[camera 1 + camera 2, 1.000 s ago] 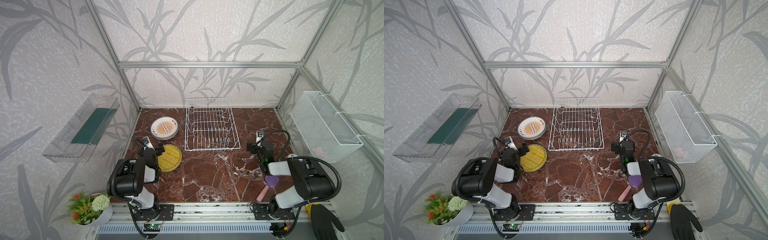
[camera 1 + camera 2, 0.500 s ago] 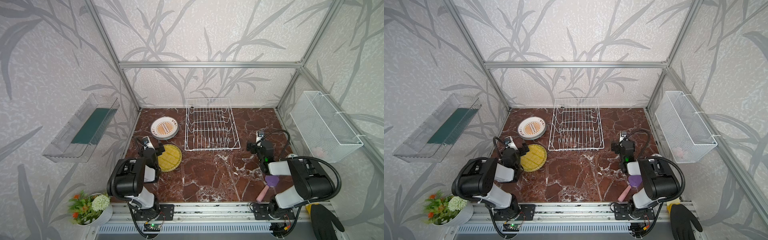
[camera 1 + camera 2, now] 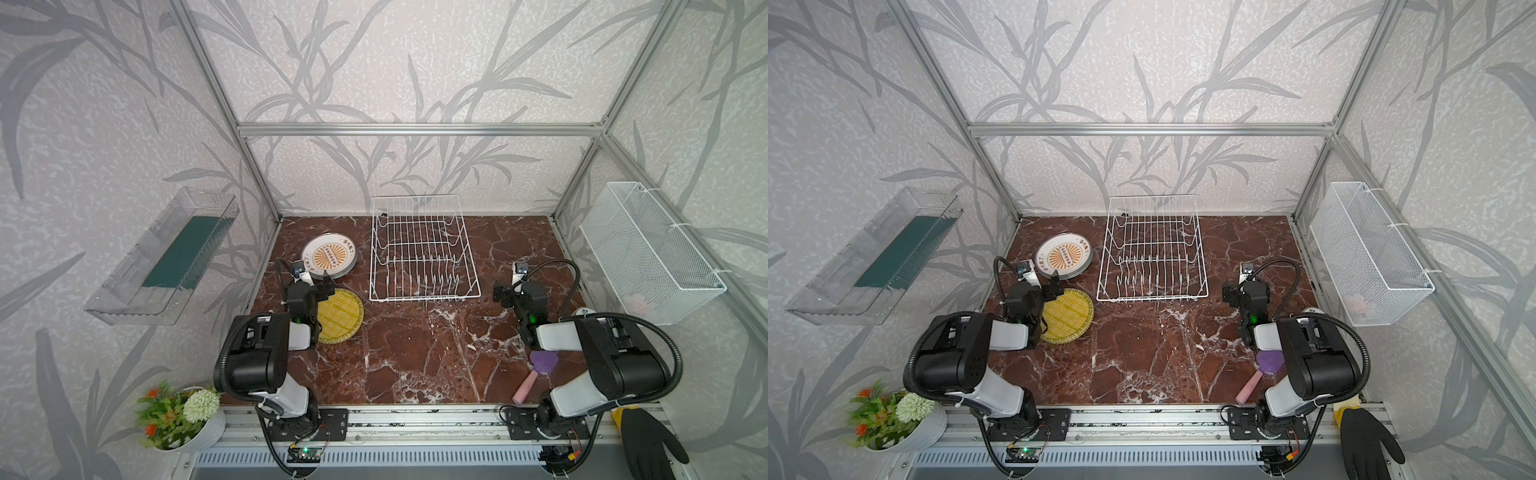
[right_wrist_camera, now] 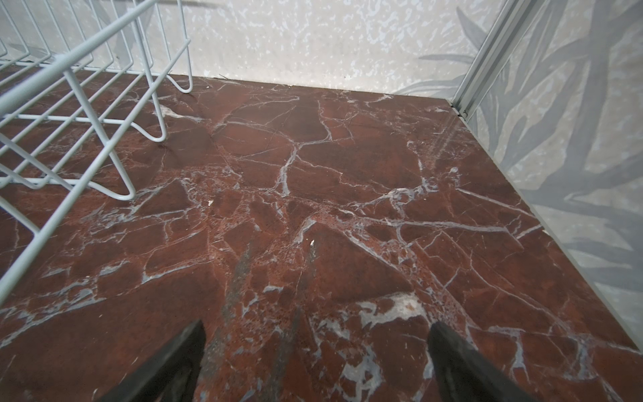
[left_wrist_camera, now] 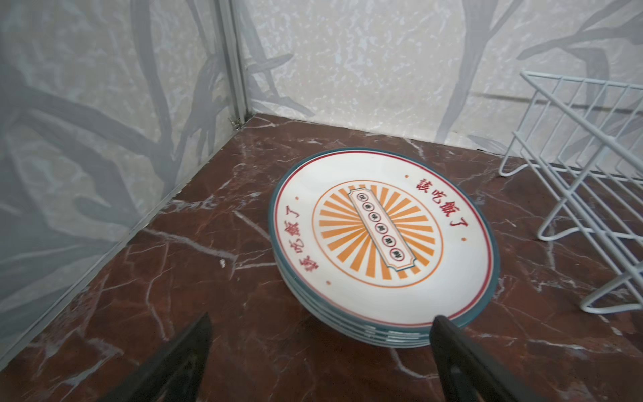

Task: Unload the plates from the dish rack
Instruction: Reset both arms

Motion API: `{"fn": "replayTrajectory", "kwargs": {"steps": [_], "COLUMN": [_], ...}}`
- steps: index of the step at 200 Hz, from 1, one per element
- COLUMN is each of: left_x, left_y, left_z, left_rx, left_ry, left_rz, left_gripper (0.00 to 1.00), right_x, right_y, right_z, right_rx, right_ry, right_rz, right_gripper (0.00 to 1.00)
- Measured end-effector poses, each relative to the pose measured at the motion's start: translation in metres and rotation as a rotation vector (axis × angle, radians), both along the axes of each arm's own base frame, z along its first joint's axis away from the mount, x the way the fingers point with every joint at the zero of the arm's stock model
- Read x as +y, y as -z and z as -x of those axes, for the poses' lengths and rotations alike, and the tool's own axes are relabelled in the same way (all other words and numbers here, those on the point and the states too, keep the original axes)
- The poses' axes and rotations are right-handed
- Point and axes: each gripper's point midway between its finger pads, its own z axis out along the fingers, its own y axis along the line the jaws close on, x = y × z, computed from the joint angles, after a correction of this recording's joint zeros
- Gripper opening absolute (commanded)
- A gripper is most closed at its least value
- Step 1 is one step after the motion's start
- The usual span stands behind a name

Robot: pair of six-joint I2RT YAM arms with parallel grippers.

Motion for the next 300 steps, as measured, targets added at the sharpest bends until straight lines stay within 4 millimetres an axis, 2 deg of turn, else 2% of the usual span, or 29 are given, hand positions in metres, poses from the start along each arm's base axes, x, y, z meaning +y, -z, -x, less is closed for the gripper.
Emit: {"fn": "replayTrajectory", "kwargs": {"steps": [60, 230, 234, 241, 248, 256, 260, 279, 282, 291, 300], "left_x": [-0.01, -0.01, -0.01, -0.01, -0.01, -0.011, -0.011, -0.011, -0.011, -0.012, -0.012], "left_y": [0.014, 0.014, 0.014, 0.014, 0.014, 0.014, 0.014, 0.014, 0.014, 0.014, 0.014], "left_z": [0.003, 0.003, 0.003, 0.003, 0.003, 0.003, 0.003, 0.002, 0.002, 0.002, 0.002], "left_rx": [0.065, 0.067, 0.067, 0.067, 0.066, 0.067, 0.067, 0.067, 0.067, 0.067, 0.068], "left_ry": [0.057, 0.061, 0.061, 0.062, 0.062, 0.064, 0.064, 0.068, 0.068, 0.07, 0.072], "left_rz": [-0.002, -0.003, -0.003, -0.003, -0.001, -0.003, -0.003, -0.002, -0.002, -0.003, -0.007], "left_gripper": [0.99, 0.99, 0.92, 0.64, 0.42, 0.08, 0.0, 0.0, 0.04, 0.33, 0.76], "right_x": [0.0, 0.0, 0.0, 0.0, 0.0, 0.0, 0.0, 0.0, 0.0, 0.0, 0.0], "right_y": [0.0, 0.0, 0.0, 0.0, 0.0, 0.0, 0.0, 0.0, 0.0, 0.0, 0.0], "right_z": [0.0, 0.0, 0.0, 0.0, 0.0, 0.0, 0.0, 0.0, 0.0, 0.0, 0.0], "right_rx": [0.001, 0.001, 0.001, 0.001, 0.001, 0.001, 0.001, 0.001, 0.001, 0.001, 0.001], "right_ry": [-0.001, -0.002, -0.002, -0.002, -0.002, -0.002, -0.002, -0.002, -0.002, -0.002, -0.001], "right_rz": [0.003, 0.004, 0.004, 0.004, 0.004, 0.004, 0.004, 0.003, 0.004, 0.004, 0.004], "right_gripper": [0.99, 0.99, 0.99, 0.99, 0.99, 0.99, 0.99, 0.99, 0.99, 0.99, 0.99]}}
